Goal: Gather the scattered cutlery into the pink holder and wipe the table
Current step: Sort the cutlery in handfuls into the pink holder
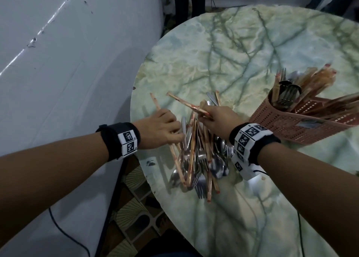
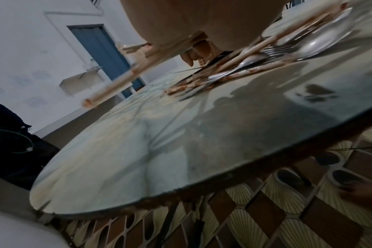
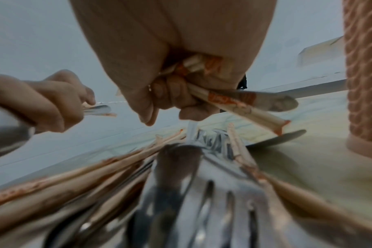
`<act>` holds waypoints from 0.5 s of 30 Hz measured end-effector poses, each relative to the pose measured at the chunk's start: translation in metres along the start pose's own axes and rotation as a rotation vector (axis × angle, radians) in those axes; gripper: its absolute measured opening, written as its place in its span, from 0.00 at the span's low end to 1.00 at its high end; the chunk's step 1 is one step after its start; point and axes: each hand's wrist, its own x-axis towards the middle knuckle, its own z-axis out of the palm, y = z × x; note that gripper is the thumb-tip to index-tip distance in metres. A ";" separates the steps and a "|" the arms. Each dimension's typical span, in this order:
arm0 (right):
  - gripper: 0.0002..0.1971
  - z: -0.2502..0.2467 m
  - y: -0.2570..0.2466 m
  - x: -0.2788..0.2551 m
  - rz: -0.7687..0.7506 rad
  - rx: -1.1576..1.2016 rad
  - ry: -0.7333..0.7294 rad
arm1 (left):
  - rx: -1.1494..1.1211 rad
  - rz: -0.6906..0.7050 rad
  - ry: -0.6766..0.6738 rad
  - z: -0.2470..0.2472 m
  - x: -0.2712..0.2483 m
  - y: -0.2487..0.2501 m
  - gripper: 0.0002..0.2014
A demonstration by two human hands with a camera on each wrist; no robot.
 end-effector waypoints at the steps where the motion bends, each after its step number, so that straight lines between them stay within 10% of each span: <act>1: 0.09 0.001 -0.004 -0.002 -0.006 0.003 -0.036 | -0.007 -0.013 -0.007 -0.001 -0.004 0.006 0.09; 9: 0.07 0.013 -0.031 -0.020 -0.102 0.033 -0.413 | -0.075 0.030 -0.041 -0.009 -0.031 0.045 0.07; 15: 0.08 0.011 -0.032 -0.022 -0.066 -0.049 -0.417 | -0.069 0.085 -0.093 -0.007 -0.047 0.061 0.17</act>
